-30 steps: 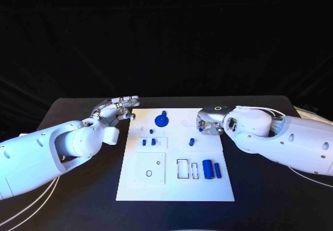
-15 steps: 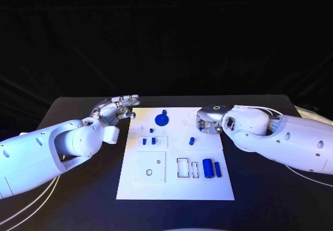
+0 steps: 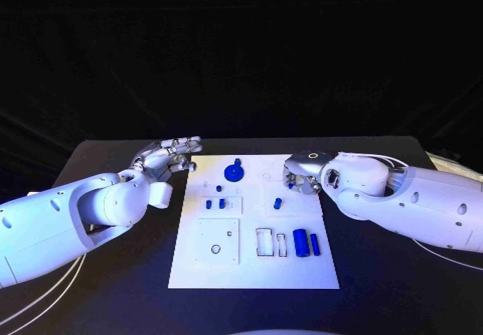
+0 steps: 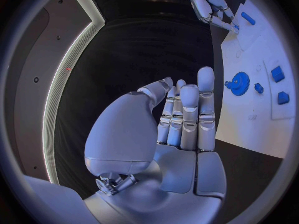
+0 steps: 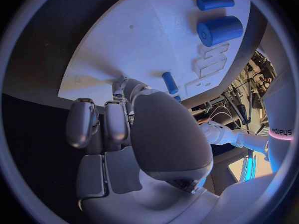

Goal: Assemble the parts on the task board

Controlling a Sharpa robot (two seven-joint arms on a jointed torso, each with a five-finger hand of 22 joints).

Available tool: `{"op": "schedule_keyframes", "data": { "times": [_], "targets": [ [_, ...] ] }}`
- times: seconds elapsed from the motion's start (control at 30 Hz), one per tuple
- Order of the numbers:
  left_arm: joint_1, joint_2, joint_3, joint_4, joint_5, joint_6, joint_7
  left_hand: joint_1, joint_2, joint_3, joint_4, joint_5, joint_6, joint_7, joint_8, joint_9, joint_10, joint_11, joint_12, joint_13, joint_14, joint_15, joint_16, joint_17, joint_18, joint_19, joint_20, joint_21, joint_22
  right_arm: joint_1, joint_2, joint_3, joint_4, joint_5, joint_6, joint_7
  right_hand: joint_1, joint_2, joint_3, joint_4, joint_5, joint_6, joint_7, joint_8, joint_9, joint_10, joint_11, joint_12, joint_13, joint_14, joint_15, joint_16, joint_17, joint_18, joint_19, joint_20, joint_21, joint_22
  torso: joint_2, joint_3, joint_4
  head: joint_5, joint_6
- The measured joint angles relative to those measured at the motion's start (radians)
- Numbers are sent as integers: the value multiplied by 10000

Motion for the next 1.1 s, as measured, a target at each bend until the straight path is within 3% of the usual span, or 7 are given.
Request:
{"op": "schedule_keyframes", "data": {
  "times": [0.27,0.47,0.83,1.1],
  "targets": [
    [-1,-5,0,2,-3,19,-10,52,52,-28,-28,0,0,0,0,-9,-39,39,39,11,-4,3,-45,-22,-5,0,0,-5,-20,-29,-295,-2,387,75,-675,-17,-417,-66,426,-179,-15,37,34,-39,60,49,44,-64,35,0,76,41,-25,0,36,37,49,98,-8,-6,2,-43,9],
    [-2,-7,-1,-5,-9,31,-18,52,52,-33,-34,0,-1,-1,0,-8,-51,51,39,10,-37,35,-45,-56,-16,0,0,-57,-45,35,-466,39,603,227,-1019,-55,-650,-112,487,-199,-88,105,37,-67,97,195,-70,-137,35,10,85,40,-28,1,36,38,49,117,-12,-9,6,-61,19],
    [-4,-4,-1,-22,-15,78,-60,52,52,-55,-55,0,-1,-1,0,-18,-95,24,39,9,-38,36,-45,-97,-21,-3,-3,-137,-86,86,-723,80,1445,641,-1176,-162,-871,-126,488,-200,-225,104,38,-37,143,222,-97,-141,36,0,148,77,-27,1,72,74,88,148,-4,-2,2,-26,16],
    [-8,29,-1,-35,-16,127,-94,93,93,-83,-83,36,-1,-1,0,-18,-128,56,80,9,-40,39,-45,-129,-22,-72,0,-137,-107,90,-210,87,2036,896,-1210,-165,-871,-126,527,-239,-229,102,39,-43,155,222,-97,-180,35,0,147,77,-27,0,71,74,88,148,-2,-12,26,91,-24]
  ]
}}
